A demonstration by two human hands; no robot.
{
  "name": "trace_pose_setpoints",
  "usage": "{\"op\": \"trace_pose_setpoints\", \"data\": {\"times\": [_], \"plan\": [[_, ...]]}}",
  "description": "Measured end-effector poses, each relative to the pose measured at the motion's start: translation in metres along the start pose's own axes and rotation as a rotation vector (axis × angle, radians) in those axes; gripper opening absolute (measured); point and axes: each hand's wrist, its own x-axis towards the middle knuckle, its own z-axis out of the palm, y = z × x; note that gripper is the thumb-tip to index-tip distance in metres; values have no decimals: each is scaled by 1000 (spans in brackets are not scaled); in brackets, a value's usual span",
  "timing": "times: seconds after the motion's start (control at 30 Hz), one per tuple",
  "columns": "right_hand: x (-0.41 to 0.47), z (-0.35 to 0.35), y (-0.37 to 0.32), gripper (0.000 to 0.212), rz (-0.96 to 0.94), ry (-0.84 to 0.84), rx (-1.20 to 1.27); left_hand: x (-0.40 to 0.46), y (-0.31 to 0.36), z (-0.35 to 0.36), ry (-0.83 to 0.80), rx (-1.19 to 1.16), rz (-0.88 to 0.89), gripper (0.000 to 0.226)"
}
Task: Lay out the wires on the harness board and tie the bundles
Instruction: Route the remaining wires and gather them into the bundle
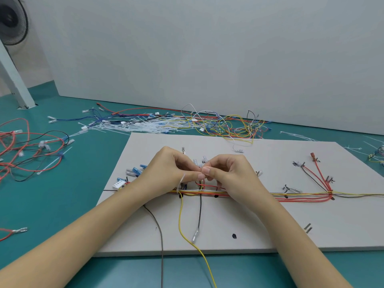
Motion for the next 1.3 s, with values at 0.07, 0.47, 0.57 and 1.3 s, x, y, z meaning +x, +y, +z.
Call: {"op": "trace_pose_setpoints", "data": {"times": [0.07, 0.47, 0.57, 1.3], "plan": [[0, 0, 1, 16, -19, 1, -18, 0, 1, 1, -2, -11, -11, 9], [-2, 3, -1, 13, -99, 22, -148, -2, 4, 3, -12, -131, -58, 6], [-3, 4, -1, 12, -123, 14, -198, -2, 5, 3, -8, -119, -61, 5], [-6, -21, -10, 14, 52, -129, -303, 0, 1, 5, -28, 159, -62, 8]]}}
